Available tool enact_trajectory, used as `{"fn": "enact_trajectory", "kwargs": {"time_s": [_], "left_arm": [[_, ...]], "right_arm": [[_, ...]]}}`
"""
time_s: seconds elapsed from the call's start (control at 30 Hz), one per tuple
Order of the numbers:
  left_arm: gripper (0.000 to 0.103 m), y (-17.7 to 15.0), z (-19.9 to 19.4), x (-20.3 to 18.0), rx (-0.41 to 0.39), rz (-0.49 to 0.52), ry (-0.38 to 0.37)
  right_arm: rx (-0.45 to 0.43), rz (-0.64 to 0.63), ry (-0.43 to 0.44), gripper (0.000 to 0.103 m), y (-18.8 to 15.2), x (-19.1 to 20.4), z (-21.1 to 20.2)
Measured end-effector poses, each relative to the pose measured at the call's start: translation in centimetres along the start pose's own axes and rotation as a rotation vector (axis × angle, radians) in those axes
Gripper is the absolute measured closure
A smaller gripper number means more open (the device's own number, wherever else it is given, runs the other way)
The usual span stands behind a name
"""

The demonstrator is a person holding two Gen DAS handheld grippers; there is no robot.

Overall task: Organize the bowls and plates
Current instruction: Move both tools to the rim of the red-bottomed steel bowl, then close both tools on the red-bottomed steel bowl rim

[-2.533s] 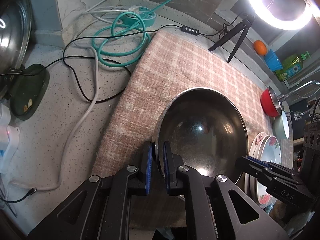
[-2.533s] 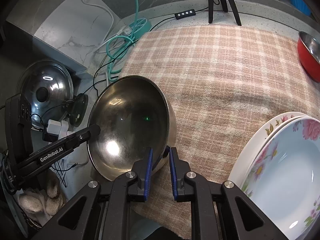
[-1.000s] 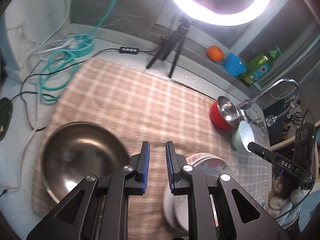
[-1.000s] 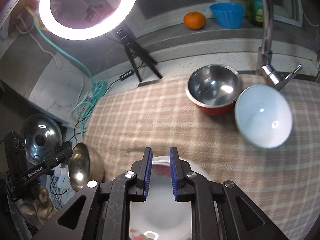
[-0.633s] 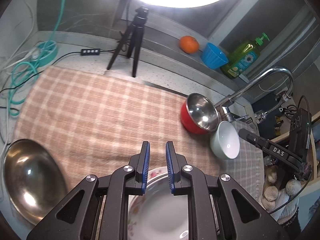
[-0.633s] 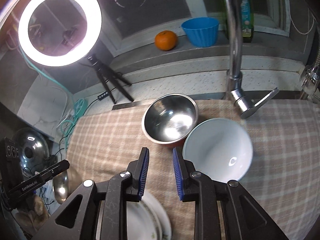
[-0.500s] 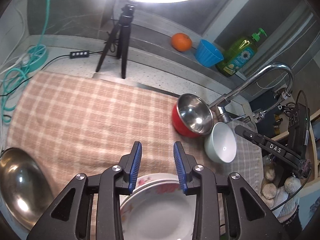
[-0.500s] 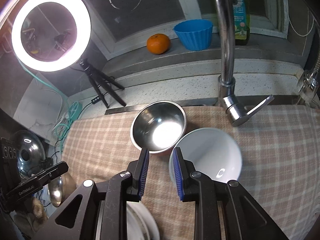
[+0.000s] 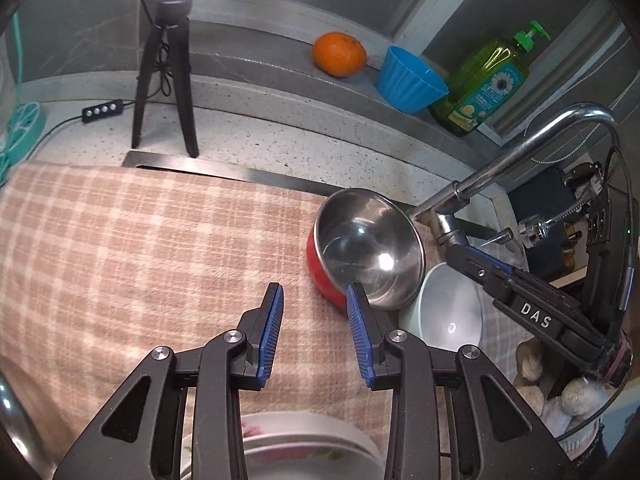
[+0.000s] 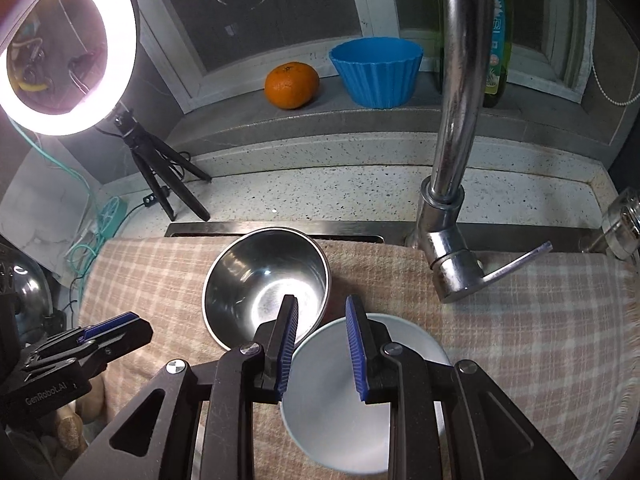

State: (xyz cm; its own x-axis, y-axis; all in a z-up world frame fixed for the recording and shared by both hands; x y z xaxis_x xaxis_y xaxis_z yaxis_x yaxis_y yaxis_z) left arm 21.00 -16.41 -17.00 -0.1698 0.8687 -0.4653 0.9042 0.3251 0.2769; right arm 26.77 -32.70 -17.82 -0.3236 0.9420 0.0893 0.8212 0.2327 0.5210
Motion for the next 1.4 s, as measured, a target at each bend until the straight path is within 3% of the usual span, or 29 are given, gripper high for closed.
{"fn": "enact_trajectory", "kwargs": {"time_s": [0.83,1.03,1.4], "left_arm": [[0.075,1.4,4.1,-0.2,0.052,-0.028,0.027],[0.088,1.2,4.5,-0.4,0.055,-0.010,0.035],[0.093,1.0,4.9,-0.9,0.053,0.019,0.045]], "right_arm": [[0.102,-0.007,0.006,0.081,1.3,-1.1,5.2],[0.112,-0.022,0.014,0.086,1.4,-0.7,5.6],[0.126,-0.030,0.013,0.095,1.2,0.2,6.2]]}}
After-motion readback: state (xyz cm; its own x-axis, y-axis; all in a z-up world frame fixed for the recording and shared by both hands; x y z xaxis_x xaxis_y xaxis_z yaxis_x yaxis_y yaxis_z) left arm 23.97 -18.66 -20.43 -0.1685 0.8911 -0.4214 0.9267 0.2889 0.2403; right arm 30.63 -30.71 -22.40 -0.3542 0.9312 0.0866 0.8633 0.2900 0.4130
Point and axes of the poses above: each gripper's, at about its wrist camera, not at the fingertips, and z roughly the way its jaws point, x to its left, y to its top, the point moved 5 cm from there along z, roughly the way its jaws point, and after that the axes turned 15 degrees about -z, right-handed, at the moved point
